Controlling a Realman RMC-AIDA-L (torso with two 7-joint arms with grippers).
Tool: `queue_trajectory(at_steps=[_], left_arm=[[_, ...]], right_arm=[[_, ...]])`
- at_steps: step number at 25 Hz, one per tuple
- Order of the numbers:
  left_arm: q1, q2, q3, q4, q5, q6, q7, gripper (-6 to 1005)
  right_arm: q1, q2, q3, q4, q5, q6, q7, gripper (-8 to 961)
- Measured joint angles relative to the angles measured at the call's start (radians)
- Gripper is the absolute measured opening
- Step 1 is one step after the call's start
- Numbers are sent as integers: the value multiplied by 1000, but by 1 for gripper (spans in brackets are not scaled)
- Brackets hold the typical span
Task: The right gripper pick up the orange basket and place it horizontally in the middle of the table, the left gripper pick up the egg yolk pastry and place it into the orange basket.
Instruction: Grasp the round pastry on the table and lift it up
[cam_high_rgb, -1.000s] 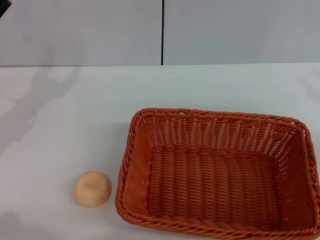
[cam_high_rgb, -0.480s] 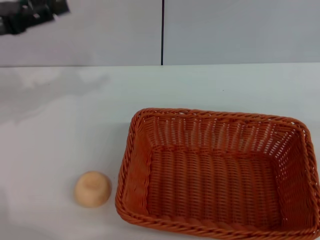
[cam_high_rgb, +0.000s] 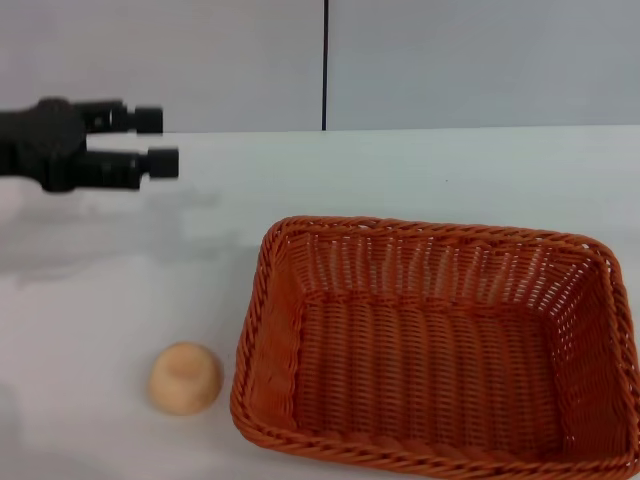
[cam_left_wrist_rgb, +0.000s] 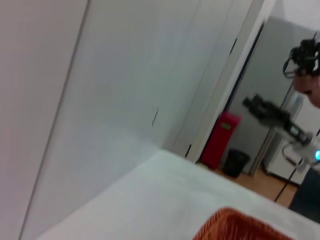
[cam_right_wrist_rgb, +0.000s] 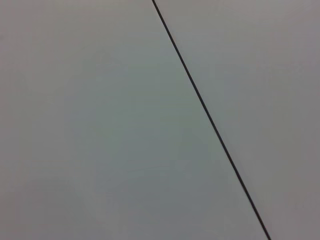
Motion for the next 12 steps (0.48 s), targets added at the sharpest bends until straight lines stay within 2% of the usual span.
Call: queue_trajectory(at_steps=[2, 12], left_arm=[[29, -8, -9, -8, 27, -1, 9, 824], [96, -15, -20, 5, 81, 27, 76, 823]], right_arm=[[8, -2, 10, 1, 2, 0, 7, 564], [47, -13, 36, 38, 12, 0, 26, 564]])
